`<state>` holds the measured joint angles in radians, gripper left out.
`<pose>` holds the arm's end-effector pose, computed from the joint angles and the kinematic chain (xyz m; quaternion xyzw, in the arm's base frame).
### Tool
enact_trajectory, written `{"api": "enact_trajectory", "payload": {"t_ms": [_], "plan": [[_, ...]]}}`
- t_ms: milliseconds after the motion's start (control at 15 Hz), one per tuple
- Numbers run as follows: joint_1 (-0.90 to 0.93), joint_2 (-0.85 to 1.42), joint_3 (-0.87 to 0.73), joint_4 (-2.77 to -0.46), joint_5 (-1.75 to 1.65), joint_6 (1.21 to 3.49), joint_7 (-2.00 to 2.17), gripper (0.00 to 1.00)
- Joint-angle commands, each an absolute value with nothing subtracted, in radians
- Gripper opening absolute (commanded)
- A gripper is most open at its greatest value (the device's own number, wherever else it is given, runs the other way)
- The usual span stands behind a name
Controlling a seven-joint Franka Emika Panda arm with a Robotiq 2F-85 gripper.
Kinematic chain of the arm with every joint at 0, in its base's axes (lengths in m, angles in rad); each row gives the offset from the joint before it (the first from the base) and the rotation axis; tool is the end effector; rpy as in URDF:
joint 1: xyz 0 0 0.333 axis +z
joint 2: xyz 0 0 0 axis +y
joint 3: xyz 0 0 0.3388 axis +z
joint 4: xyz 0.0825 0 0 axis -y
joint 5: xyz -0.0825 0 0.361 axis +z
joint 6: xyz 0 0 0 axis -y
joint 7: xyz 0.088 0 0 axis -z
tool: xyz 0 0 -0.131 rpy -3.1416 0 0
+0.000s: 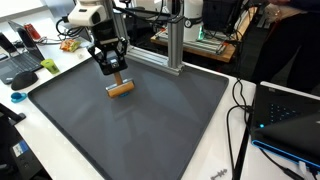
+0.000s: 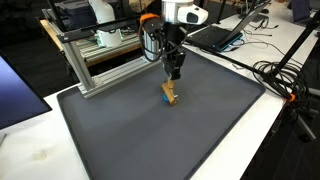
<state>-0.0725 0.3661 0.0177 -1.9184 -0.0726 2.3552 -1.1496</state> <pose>0.6212 -0.0370 0.3215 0.8404 0.5404 0.0159 0.0394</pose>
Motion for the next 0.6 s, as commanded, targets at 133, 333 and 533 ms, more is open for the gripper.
{"api": "enact_trajectory", "payload": {"t_ms": [133, 333, 533], "plan": [[-0.072, 0.412, 0.004, -1.907, -0.145, 2.340, -1.134, 0.22], [-0.067, 0.415, 0.001, -1.909, -0.172, 2.340, -1.126, 0.22], [-0.066, 0.416, 0.002, -1.910, -0.186, 2.339, -1.125, 0.22]]}}
